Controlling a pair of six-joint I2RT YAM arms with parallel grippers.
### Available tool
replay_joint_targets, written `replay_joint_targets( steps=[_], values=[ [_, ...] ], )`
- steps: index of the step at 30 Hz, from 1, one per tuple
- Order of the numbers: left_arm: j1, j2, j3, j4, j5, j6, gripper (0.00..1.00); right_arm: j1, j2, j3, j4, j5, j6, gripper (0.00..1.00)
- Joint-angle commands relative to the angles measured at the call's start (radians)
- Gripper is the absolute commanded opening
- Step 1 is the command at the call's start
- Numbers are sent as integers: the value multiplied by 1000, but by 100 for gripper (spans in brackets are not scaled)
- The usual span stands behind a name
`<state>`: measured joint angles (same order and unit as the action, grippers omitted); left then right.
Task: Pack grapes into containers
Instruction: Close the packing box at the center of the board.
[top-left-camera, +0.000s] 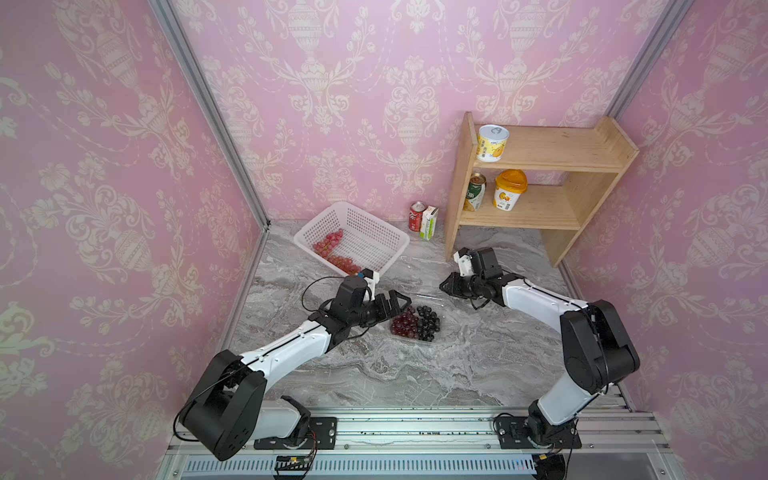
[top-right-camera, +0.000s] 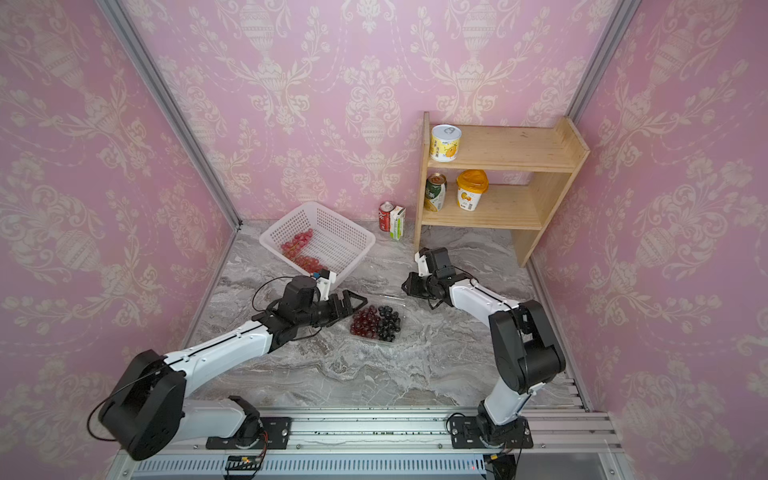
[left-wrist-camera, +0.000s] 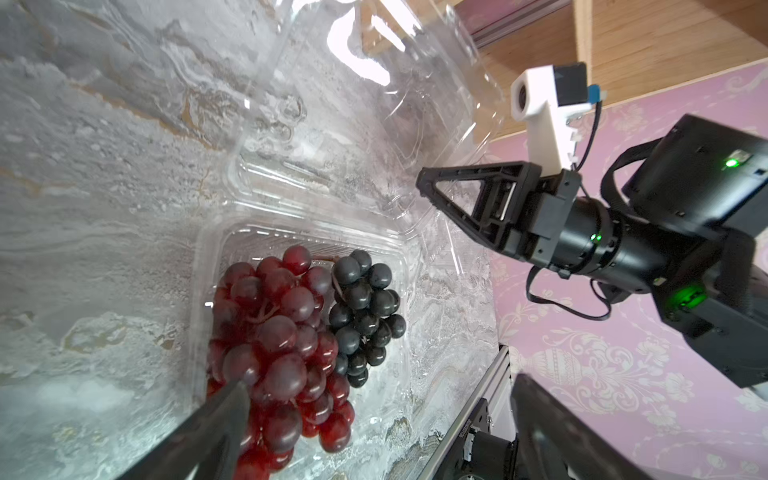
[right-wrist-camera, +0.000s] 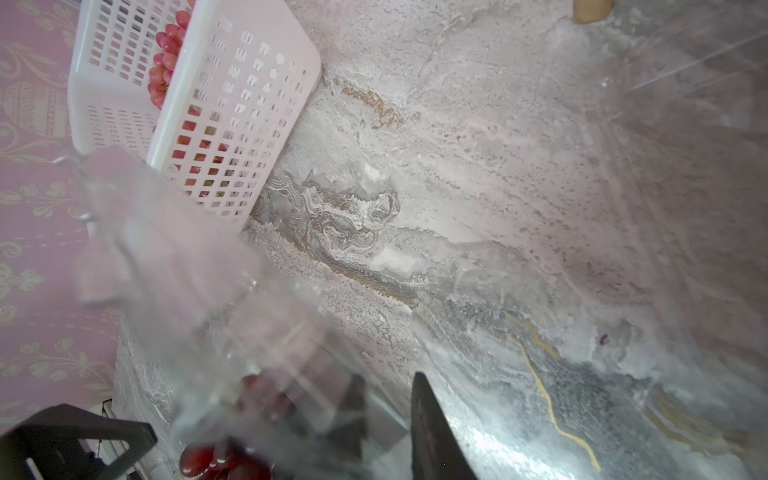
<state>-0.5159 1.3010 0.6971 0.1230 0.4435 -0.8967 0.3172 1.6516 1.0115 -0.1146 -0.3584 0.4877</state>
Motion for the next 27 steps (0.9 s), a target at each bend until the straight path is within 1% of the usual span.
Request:
replay_joint_targets(
  steps=[1, 5, 9, 14, 17, 21, 24, 27],
  values=[
    [48, -49, 71, -129, -12, 80, 99, 14, -67, -35, 27, 20, -63, 22],
    [112, -55, 135, -205, 10, 127, 99, 24, -122, -70, 34, 31, -98, 22],
    [140, -14, 237, -265, 22, 169, 99, 46, -173, -103, 30, 38, -136, 22],
    [162, 94, 415, -322, 29, 228, 99, 71, -220, -138, 30, 12, -175, 22],
    [177, 169, 517, -356, 42, 238, 99, 84, -248, -151, 22, 16, -195, 22],
    [183, 255, 634, -344, 61, 238, 99, 101, -277, -162, 6, 26, -220, 23],
    [180, 364, 732, -323, 138, 192, 99, 114, -282, -166, 1, 21, -237, 23],
    [173, 457, 783, -267, 212, 132, 99, 130, -282, -166, 3, 13, -243, 23]
  ],
)
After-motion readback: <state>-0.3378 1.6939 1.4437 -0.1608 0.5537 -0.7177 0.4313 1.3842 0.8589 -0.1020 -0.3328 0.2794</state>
